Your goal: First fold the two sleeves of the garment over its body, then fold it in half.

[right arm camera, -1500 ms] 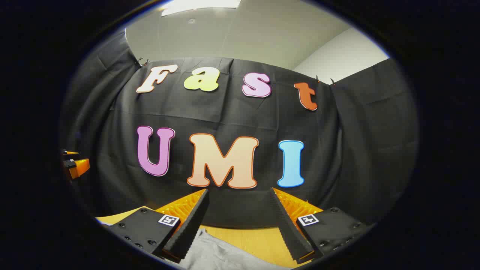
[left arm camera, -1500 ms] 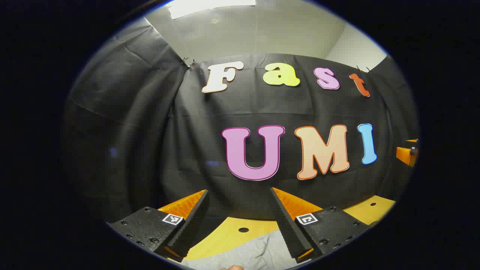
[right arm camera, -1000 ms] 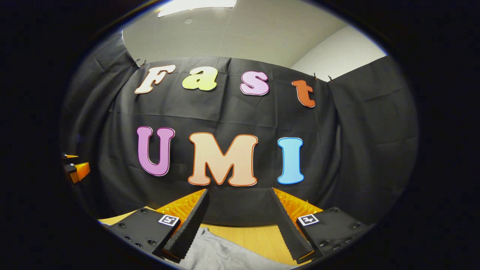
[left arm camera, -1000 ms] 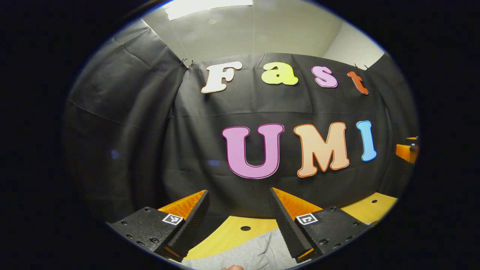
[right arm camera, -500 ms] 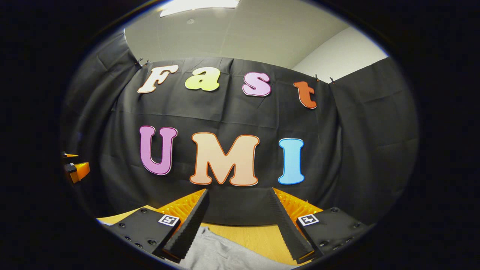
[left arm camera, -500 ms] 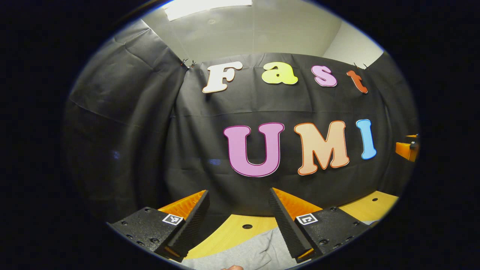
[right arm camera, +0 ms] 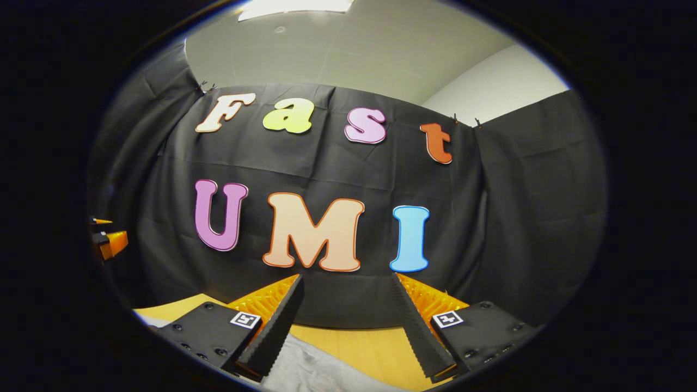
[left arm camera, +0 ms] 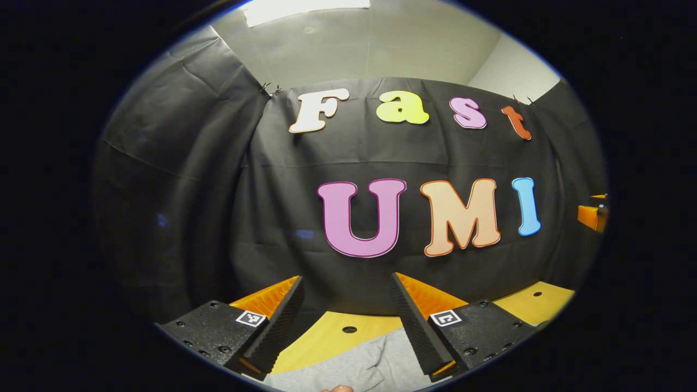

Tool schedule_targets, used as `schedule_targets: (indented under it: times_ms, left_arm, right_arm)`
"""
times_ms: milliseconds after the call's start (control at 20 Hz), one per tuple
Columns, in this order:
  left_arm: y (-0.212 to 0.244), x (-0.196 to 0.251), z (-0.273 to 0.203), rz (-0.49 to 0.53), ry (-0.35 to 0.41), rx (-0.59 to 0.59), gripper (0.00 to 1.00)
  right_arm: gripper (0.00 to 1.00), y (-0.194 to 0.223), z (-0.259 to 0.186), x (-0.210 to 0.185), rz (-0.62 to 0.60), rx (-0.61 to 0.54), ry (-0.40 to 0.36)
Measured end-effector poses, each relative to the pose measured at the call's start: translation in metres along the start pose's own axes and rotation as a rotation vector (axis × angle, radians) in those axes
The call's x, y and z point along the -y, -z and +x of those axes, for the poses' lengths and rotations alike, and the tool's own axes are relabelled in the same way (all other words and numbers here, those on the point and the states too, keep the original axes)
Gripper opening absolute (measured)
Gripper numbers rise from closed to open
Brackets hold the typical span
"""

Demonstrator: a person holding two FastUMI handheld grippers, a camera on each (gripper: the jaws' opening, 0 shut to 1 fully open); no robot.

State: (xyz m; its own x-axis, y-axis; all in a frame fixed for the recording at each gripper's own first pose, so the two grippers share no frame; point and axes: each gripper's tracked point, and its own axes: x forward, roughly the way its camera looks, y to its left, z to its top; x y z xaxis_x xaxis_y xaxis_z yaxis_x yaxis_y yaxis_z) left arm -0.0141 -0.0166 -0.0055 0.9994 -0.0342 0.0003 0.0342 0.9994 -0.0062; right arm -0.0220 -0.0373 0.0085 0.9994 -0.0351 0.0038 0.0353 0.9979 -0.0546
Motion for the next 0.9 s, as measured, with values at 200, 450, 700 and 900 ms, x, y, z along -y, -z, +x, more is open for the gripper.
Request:
schedule_targets:
  times_ms: [200, 450, 700, 900]
  left_arm:
    - [0.002, 0.016, 0.002, 0.001, 0.041, -0.006, 0.93]
    - [0.003, 0.024, 0.005, 0.010, 0.060, -0.005, 0.92]
    - [0.006, 0.038, 0.009, 0.022, 0.091, -0.008, 0.93]
    - [0.011, 0.054, 0.013, 0.017, 0.120, -0.017, 0.92]
  right_arm:
    - [0.96, 0.020, 0.002, 0.039, -0.045, -0.047, 0.045]
    - [0.99, 0.056, -0.003, 0.105, -0.097, -0.135, 0.131]
    - [1.00, 0.099, -0.022, 0.161, -0.071, -0.254, 0.209]
    - [0.99, 0.138, -0.040, 0.187, -0.107, -0.349, 0.229]
